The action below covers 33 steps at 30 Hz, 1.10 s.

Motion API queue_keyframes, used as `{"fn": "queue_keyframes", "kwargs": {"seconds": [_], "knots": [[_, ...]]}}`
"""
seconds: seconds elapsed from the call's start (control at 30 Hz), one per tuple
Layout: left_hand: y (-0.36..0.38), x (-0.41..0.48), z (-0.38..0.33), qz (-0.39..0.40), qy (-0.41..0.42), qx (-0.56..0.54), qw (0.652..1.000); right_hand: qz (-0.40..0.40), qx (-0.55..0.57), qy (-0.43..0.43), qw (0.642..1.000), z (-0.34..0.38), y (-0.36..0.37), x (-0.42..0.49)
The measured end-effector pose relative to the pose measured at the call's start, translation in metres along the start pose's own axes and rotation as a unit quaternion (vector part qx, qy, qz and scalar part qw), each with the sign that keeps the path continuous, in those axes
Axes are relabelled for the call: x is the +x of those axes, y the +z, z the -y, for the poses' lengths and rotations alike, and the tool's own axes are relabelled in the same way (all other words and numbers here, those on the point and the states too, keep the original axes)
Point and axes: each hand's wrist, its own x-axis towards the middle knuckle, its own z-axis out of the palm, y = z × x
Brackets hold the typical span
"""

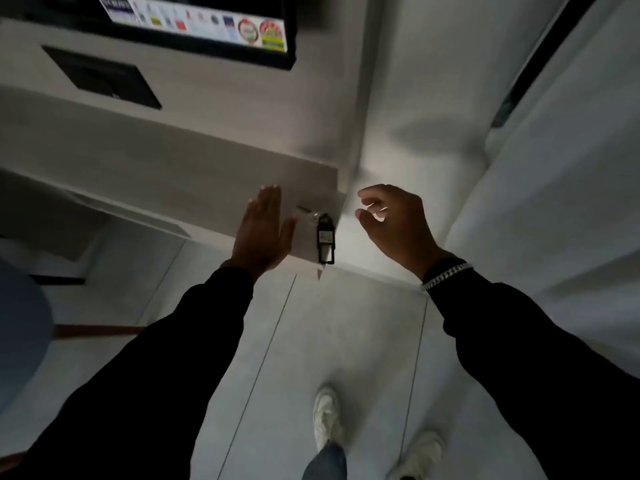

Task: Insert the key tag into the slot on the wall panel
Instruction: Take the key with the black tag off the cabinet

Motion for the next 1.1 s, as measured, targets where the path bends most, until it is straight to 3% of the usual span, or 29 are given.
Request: {"fn": "queue_keyframes", "kwargs": {"seconds": [0.2,0.3,0.5,0.7,0.83,0.97,1.1], "knots": [[0.038,0.019,0.021,0.035,-0.043,0.077,0.995,0.119,-0.057,0.151,0.98,-0.018,0.061,0.012],[0.044,0.024,0.024,0.024,-0.047,0.104,0.993,0.13,-0.043,0.237,0.962,-0.023,0.076,0.017],[0.045,0.03,0.022,0.03,-0.042,0.123,0.991,0.083,0.148,0.394,0.903,-0.02,0.078,0.018],[0.041,0.03,0.018,0.053,-0.039,0.119,0.991,0.113,0.207,0.401,0.885,-0.018,0.067,0.008],[0.034,0.02,0.006,0.124,-0.008,0.11,0.986,0.125,0.234,0.411,0.872,-0.009,0.054,-0.003],[0.02,0.005,-0.007,0.161,0.004,0.082,0.984,0.095,0.271,0.427,0.858,0.005,0.027,-0.016],[0.011,-0.011,-0.03,0.141,0.013,0.028,0.989,0.069,0.298,0.412,0.858,0.011,-0.009,-0.032]]}}
